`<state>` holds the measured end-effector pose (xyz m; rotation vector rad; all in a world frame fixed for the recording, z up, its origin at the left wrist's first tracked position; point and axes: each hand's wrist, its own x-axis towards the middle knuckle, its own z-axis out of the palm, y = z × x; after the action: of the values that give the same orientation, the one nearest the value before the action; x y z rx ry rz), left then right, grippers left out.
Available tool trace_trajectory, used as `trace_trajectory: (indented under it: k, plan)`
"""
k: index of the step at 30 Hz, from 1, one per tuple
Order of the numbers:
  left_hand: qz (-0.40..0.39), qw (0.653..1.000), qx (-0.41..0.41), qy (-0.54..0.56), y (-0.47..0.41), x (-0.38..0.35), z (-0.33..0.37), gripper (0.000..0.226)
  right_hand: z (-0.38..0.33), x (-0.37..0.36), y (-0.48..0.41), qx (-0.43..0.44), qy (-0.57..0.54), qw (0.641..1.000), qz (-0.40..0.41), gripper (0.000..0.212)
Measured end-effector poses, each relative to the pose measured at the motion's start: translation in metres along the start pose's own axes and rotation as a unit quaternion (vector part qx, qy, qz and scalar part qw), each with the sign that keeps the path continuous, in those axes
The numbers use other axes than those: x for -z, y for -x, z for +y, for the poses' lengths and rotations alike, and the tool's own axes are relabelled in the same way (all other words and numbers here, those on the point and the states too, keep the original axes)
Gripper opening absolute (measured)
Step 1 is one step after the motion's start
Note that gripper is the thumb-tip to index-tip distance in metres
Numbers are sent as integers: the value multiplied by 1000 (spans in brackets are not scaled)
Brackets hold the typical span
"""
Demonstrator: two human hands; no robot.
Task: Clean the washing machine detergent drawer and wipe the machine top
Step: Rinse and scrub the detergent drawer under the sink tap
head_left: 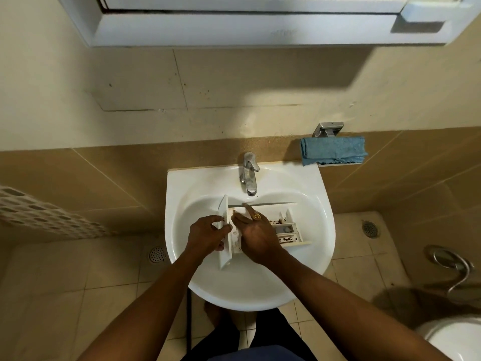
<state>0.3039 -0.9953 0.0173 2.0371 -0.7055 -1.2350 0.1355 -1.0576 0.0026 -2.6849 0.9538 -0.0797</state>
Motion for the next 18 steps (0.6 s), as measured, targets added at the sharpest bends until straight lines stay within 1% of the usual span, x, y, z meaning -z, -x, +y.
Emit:
trace_trajectory:
  k: [2,5,6,8,10,11,12,13,14,15,16,17,18]
  plan:
    - [1,1000,1,0,0,0,0,46,4,1,-5,10,9,1000,8,58]
    - [4,1000,2,-1,1,-1,1,45,6,-1,-20,-17,5,999,-30,74]
    - [6,1000,2,-6,1,-2,1,45,6,-2,-23,-24,2,999,-37,75]
    - [9,1000,-1,-12,1,-2,1,43,11,-3,-18,-7,24,999,-30,70]
    - [10,1000,-4,-14,2,-2,1,44,22,-2,-7,19,38,999,17,56]
    - [10,1000,-3,-10,2,-2,1,45,28,0,-3,-3,14,999,46,48]
    - [10,1000,-2,-5,3,-1,1,46,32,4,-1,-52,-33,995,76,41]
    - [10,1000,1,0,3,-1,1,47,35,8,-3,-122,-100,982,101,34]
    - [10,1000,6,5,4,-1,0,49,34,12,-10,-194,-181,957,122,29]
    - [10,1000,13,9,5,0,-1,51,33,17,-21,-262,-278,914,138,24]
    - [10,1000,16,9,6,1,-1,53,33,23,-34,-327,-392,847,149,19]
    - [10,1000,14,6,8,2,-1,54,32,30,-46,-378,-498,766,149,15]
    - [7,1000,7,1,9,4,-1,55,33,35,-55,-405,-577,695,141,11]
